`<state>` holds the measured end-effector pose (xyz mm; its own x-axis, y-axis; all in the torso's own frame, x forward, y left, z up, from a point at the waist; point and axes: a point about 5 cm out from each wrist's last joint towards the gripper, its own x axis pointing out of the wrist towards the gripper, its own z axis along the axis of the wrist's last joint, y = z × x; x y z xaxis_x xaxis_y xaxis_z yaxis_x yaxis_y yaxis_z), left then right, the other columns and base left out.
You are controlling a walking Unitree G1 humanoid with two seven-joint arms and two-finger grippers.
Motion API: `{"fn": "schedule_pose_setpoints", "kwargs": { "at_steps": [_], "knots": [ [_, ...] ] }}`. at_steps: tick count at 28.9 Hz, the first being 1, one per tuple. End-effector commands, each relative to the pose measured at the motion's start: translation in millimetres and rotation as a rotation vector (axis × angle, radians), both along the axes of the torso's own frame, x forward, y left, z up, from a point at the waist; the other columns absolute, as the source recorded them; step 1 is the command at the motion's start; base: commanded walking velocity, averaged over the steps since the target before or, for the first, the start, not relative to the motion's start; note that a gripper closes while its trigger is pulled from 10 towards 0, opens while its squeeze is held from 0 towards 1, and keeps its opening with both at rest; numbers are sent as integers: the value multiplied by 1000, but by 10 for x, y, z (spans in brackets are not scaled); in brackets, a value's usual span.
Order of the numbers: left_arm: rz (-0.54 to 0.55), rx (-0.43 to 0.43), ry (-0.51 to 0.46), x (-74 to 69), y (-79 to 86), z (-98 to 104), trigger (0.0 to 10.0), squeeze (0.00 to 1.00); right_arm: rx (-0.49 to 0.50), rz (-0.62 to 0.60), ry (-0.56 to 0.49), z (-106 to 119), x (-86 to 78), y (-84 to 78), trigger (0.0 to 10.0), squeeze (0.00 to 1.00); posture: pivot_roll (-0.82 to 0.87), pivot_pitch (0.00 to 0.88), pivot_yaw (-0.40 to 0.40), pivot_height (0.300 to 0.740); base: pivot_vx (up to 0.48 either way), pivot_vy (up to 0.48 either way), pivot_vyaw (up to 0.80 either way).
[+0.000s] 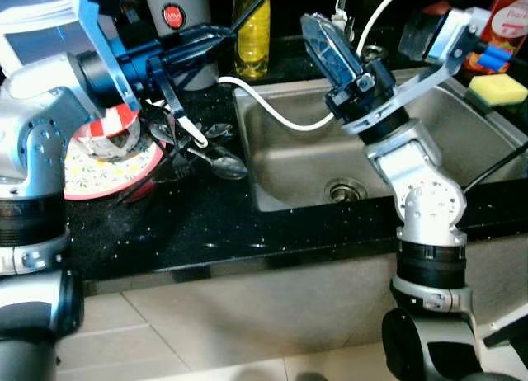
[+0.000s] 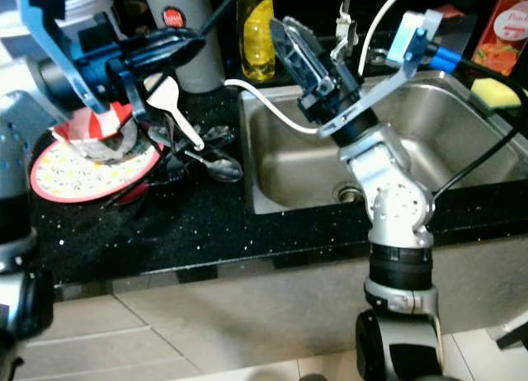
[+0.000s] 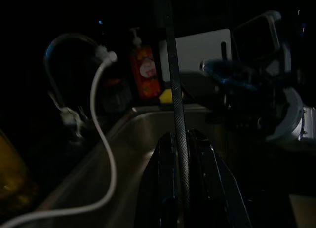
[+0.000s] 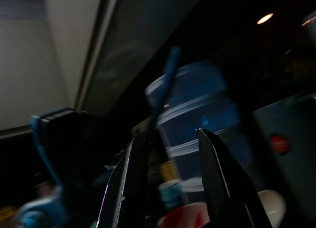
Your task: Kitchen organization
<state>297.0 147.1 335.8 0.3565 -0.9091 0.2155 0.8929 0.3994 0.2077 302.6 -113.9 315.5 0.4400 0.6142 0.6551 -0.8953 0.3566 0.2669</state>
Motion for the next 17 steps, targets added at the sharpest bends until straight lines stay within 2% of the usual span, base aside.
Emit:
{"fn": "schedule_pose_setpoints", "kwargs": {
  "at_steps": [1,2,3,5,6,9,10,15,16,17],
  "knots": [
    [-26,-15,4,-34,-72,-22,10000,0,-2,54,16,-11,-38,68,10000,0,3,0,61,740,0,0,0],
    [-40,-20,13,-37,-103,-39,10000,0,0,65,23,-16,-41,85,10000,63,3,0,61,740,0,0,0],
    [-49,-21,18,-36,-131,-54,10000,0,1,73,28,-20,-42,100,10000,518,3,0,61,740,0,0,0],
    [-53,-21,21,-36,-145,-62,10000,0,2,78,30,-21,-44,107,10000,518,3,0,61,740,0,0,0],
    [-54,-33,28,-19,-173,-66,10000,0,7,71,44,-22,-29,117,10000,1000,-6,0,65,740,0,0,0],
    [-53,-44,35,-20,-188,-63,10000,0,1,59,57,-22,-13,120,10000,1000,-6,0,65,740,0,0,0],
    [-71,-46,47,-31,-219,-64,10000,0,-2,46,73,-38,14,110,10000,0,-4,0,65,740,0,0,0],
    [-70,-25,69,-34,-263,-129,10000,0,-12,43,90,-51,28,112,10000,0,-2,0,64,740,0,0,0],
    [-68,-21,74,-34,-275,-153,10000,0,-16,36,102,-60,44,117,1804,0,-1,0,63,740,0,0,0],
    [-67,-19,76,-35,-282,-167,10000,0,-19,30,110,-66,56,120,1804,0,-1,0,63,740,0,0,0]
  ]
}}
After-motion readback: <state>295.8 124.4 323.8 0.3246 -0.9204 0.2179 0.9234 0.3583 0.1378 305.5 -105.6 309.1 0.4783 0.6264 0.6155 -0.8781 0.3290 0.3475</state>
